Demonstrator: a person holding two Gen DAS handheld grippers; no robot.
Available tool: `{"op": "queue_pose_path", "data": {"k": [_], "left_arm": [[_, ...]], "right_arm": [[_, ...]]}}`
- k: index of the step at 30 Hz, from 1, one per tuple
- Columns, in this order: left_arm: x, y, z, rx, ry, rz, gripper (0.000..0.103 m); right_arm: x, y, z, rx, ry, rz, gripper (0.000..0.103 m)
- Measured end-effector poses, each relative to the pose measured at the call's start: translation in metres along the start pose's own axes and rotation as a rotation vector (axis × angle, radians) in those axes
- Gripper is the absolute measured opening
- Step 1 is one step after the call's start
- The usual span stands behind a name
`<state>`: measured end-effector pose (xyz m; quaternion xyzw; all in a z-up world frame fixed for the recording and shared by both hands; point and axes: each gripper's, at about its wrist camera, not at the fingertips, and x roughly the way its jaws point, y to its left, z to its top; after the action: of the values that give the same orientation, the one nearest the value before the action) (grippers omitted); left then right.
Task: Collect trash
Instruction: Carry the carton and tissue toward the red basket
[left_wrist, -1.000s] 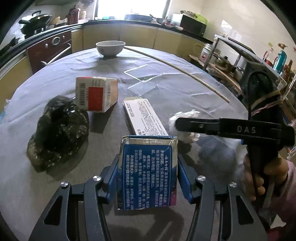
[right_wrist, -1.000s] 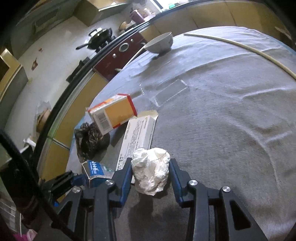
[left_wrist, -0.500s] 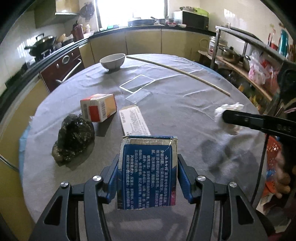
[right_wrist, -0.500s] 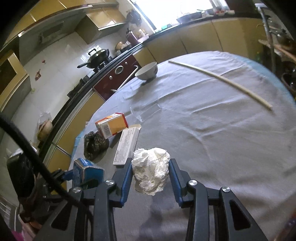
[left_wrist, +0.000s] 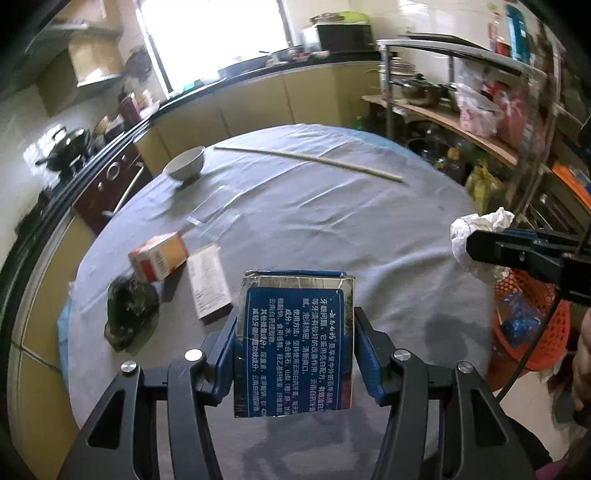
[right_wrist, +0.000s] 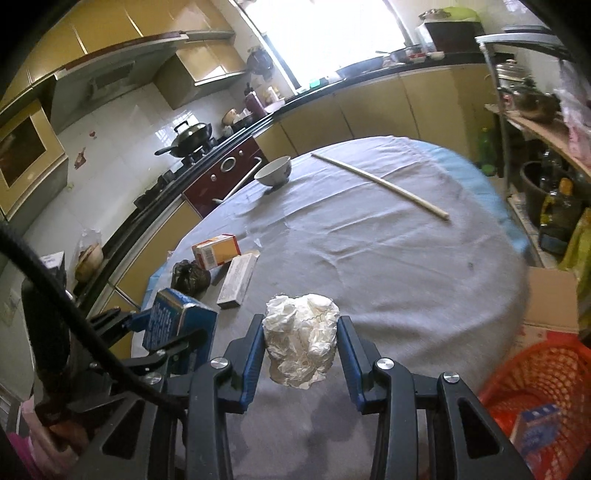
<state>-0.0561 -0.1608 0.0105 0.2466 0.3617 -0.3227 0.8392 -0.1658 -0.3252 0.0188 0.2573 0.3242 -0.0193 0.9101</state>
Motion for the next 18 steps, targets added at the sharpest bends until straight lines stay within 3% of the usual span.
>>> {"op": "queue_pose_path", "data": {"k": [18], "left_arm": [[-0.030,-0.138,0.029,0.226,-0.067,-0.077,0.058]], "right_arm": [[-0.131,-0.093,-0.053,0.165,-0.120,-0.120,0.041]]}}
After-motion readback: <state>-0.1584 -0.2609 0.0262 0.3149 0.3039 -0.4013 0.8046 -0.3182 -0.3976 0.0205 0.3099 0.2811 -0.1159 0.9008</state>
